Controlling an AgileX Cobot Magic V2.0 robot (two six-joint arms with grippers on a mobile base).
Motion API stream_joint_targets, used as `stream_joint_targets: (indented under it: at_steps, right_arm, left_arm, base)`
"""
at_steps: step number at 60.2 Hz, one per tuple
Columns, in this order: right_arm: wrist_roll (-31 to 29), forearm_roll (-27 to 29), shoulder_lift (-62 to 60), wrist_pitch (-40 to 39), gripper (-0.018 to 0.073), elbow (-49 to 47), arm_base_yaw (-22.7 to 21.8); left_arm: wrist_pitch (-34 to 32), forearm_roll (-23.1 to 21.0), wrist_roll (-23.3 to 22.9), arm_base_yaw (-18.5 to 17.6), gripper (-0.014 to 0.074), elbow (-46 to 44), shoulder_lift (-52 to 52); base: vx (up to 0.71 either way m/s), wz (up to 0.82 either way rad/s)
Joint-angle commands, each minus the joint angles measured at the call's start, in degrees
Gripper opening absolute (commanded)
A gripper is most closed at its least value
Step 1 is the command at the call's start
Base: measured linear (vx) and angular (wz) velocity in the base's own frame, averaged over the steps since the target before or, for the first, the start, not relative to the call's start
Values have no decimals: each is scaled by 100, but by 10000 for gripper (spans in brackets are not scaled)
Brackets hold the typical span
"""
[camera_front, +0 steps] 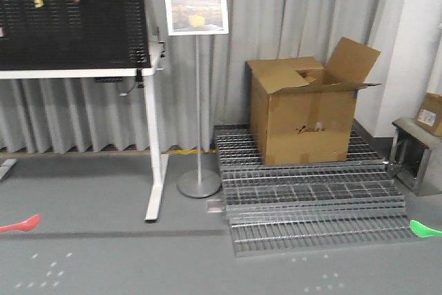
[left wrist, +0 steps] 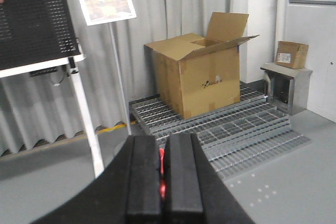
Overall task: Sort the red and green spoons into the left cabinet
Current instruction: 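Drive the base toward the open white cabinet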
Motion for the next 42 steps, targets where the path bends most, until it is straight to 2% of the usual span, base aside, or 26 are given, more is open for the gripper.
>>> stream_joint_targets:
  at_steps: [1, 22, 42]
  right_arm:
    - [21, 2, 10, -382, -6, -204, 4]
    - [21, 2, 10, -376, -6, -204, 4]
    - [21, 2, 10, -376, -6, -204, 4]
  left_arm:
    - [88, -500, -35, -18, 0, -157, -12]
    - [76, -500, -35, -18, 0, -157, -12]
    - [68, -500, -35, -18, 0, -157, -12]
  base:
    - [62, -30]
    - [61, -36]
    - [56, -54]
